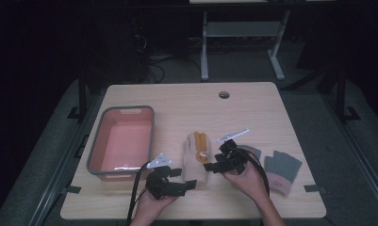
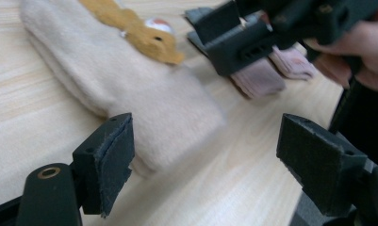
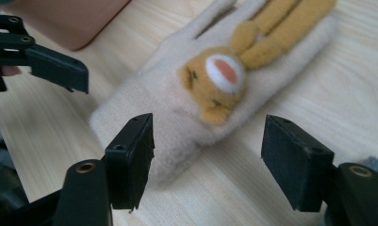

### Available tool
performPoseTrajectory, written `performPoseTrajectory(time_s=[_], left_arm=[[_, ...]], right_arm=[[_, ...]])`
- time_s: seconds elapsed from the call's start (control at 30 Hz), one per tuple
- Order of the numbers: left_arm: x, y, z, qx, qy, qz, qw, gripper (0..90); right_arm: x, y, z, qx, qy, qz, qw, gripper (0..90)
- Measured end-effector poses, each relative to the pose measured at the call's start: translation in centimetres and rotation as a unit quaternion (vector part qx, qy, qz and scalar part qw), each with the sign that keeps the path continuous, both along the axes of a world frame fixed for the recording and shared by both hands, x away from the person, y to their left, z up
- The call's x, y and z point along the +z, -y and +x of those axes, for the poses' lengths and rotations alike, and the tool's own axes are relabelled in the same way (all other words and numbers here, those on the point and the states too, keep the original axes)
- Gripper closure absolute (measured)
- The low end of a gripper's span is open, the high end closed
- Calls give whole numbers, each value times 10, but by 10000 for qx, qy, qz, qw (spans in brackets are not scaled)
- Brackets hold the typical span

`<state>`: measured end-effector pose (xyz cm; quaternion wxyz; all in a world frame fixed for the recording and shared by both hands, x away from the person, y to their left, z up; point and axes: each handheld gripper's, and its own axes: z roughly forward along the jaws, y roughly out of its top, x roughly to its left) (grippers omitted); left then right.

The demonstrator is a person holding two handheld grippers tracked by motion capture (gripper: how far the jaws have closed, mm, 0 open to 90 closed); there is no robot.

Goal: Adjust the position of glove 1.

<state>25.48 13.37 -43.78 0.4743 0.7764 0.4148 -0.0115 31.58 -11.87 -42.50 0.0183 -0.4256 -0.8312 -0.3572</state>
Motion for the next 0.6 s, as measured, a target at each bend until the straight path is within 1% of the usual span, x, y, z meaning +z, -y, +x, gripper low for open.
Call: performPoseTrajectory(time_s=[0.03, 0.07, 0.1, 0.17, 0.23, 0.3, 0.33, 0.37, 0.43, 0.47, 0.53, 0.57, 0.6], left_arm=[[0, 1, 3, 20, -48, 12, 10000, 204], [-1, 1, 5, 39, -82, 31, 10000, 207], [-1, 2, 8, 79, -110, 25, 9999, 210], [-3, 4, 13, 121, -167, 31, 9998, 226], [-5, 6, 17, 132, -198, 112, 9997, 243], [-8, 8, 20, 180, -241, 195, 9994, 254], [-10, 9, 22, 201, -287, 171, 9992, 257], [-11, 8, 24, 211, -304, 179, 9992, 267], [-11, 7, 27, 316, -359, 151, 9987, 282], [-12, 7, 29, 371, -429, 103, 9983, 299], [-14, 6, 32, 462, -575, 95, 9972, 319], [-14, 6, 32, 462, -575, 95, 9972, 331], [-16, 6, 35, 492, -715, 104, 9962, 337]], right_arm=[[-3, 1, 0, -27, -49, 40, 10000, 339], [-4, 2, 1, -2, -84, -36, 10000, 333], [-5, 3, 0, -34, -79, -59, 9999, 334], [-9, 6, 0, -138, -128, 125, 9997, 335], [-12, 8, -1, -209, -123, 144, 9996, 338], [-14, 10, -1, -332, -238, 268, 9988, 339], [-16, 11, -1, -405, -260, 395, 9981, 346], [-17, 12, 0, -445, -299, 466, 9975, 347], [-19, 13, 1, -505, -306, 538, 9968, 347], [-19, 13, 1, -524, -346, 587, 9963, 349], [-21, 11, 1, -535, -369, 599, 9961, 365], [-22, 11, 2, -525, -393, 634, 9958, 375], [-24, 10, 2, -537, -443, 690, 9952, 380]])
